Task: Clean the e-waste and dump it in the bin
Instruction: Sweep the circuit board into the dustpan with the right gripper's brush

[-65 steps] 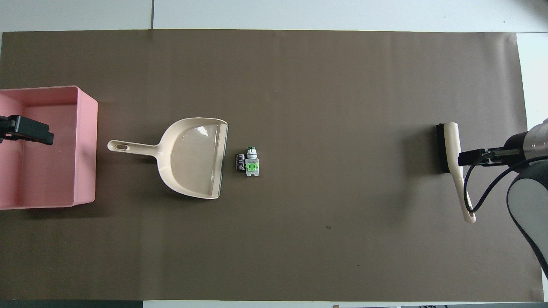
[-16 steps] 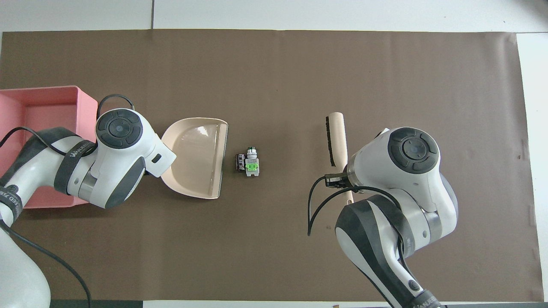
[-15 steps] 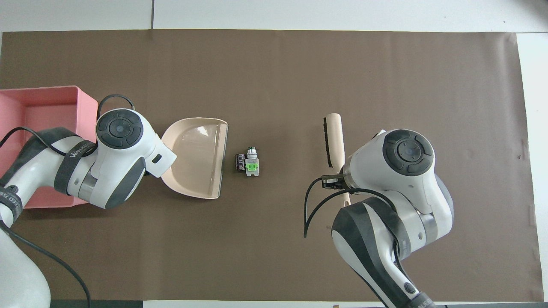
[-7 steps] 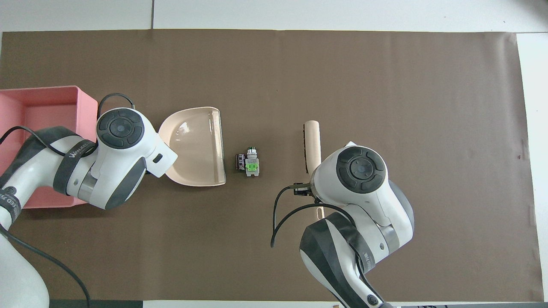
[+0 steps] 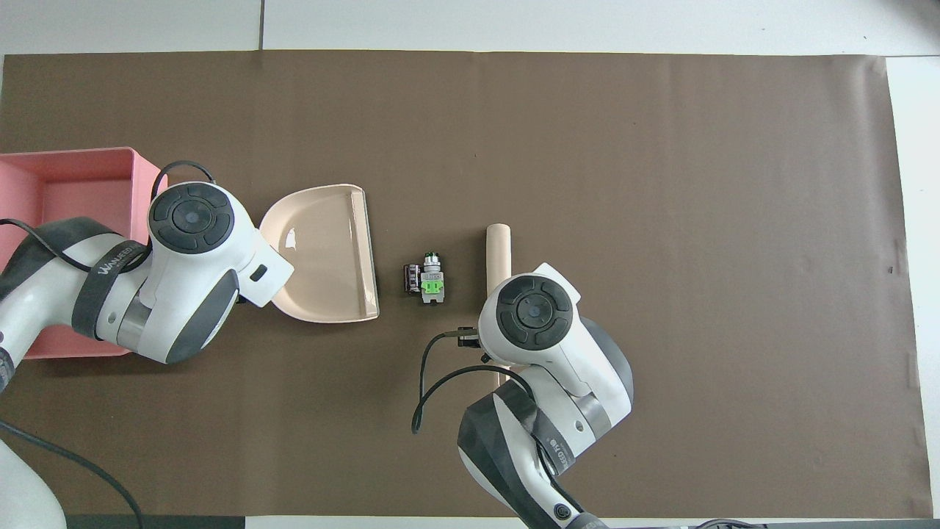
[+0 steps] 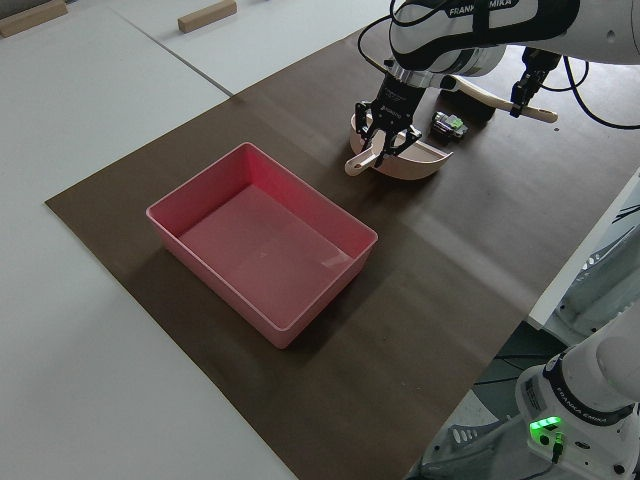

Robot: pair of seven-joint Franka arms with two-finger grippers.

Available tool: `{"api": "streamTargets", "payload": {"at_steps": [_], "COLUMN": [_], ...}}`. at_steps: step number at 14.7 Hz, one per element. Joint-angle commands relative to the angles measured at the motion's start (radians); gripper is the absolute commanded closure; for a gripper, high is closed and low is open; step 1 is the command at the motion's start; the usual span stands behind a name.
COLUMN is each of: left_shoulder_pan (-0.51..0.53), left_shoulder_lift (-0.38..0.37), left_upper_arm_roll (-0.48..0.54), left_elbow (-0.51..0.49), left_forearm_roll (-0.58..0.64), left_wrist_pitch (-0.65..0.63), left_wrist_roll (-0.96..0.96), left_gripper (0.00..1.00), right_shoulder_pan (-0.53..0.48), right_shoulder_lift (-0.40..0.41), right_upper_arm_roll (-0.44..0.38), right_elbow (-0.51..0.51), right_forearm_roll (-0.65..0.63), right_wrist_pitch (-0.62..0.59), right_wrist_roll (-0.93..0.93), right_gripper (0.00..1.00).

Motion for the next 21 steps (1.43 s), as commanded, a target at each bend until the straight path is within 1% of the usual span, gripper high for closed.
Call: {"api": "streamTargets", "payload": {"at_steps": [1, 3, 5, 8, 10, 11, 13, 14, 16, 17, 18, 20, 21], "left_shoulder_pan": [-0.006, -0.018, -0.038, -0.044, -0.044, -0.044, -0.044, -0.044, -0.043, -0.043, -0.043, -0.040, -0.037], "left_shoulder_lift": [-0.013, -0.015, -0.012, -0.006, -0.006, -0.007, -0.007, -0.007, -0.009, -0.009, -0.009, -0.009, -0.009], "left_upper_arm_roll": [0.008, 0.003, 0.003, 0.002, 0.000, 0.000, 0.000, 0.000, 0.000, 0.000, 0.000, -0.001, -0.001], "left_elbow": [-0.003, -0.013, -0.025, -0.034, -0.036, -0.037, -0.037, -0.037, -0.037, -0.037, -0.037, -0.037, -0.037], "left_forearm_roll": [0.052, 0.153, 0.166, 0.188, 0.188, 0.188, 0.188, 0.188, 0.186, 0.186, 0.186, 0.186, 0.183], "left_wrist_pitch": [-0.016, -0.008, -0.008, -0.008, -0.009, -0.009, -0.009, -0.009, -0.014, -0.011, -0.012, -0.014, -0.015], "left_wrist_roll": [-0.018, -0.015, -0.014, -0.014, -0.014, -0.014, -0.014, -0.014, -0.011, -0.009, -0.004, -0.006, -0.007], "left_gripper": [1.00, 1.00, 1.00, 1.00, 1.00, 1.00, 1.00, 1.00, 1.00, 1.00, 1.00, 1.00, 1.00], "right_shoulder_pan": [0.027, 0.054, 0.090, 0.093, 0.098, 0.101, 0.105, 0.101, 0.107, 0.124, 0.145, 0.151, 0.150], "right_shoulder_lift": [0.103, 0.103, 0.103, 0.105, 0.111, 0.137, 0.169, 0.174, 0.191, 0.195, 0.201, 0.220, 0.220], "right_upper_arm_roll": [-0.004, -0.002, -0.001, 0.004, 0.008, 0.028, 0.048, 0.063, 0.068, 0.070, 0.068, 0.068, 0.068], "right_elbow": [0.113, 0.119, 0.127, 0.127, 0.125, 0.128, 0.131, 0.136, 0.183, 0.194, 0.217, 0.271, 0.276], "right_forearm_roll": [0.012, 0.022, 0.050, 0.051, 0.102, 0.143, 0.278, 0.354, 0.554, 0.655, 0.714, 0.740, 0.740], "right_wrist_pitch": [-0.008, -0.008, -0.008, -0.005, 0.050, 0.084, 0.205, 0.228, 0.269, 0.324, 0.363, 0.370, 0.366], "right_wrist_roll": [0.036, 0.036, 0.036, 0.030, 0.010, -0.043, -0.112, -0.161, -0.273, -0.318, -0.333, -0.323, -0.314], "right_gripper": [1.00, 1.00, 1.00, 1.00, 1.00, 1.00, 1.00, 1.00, 1.00, 1.00, 1.00, 1.00, 1.00]}}
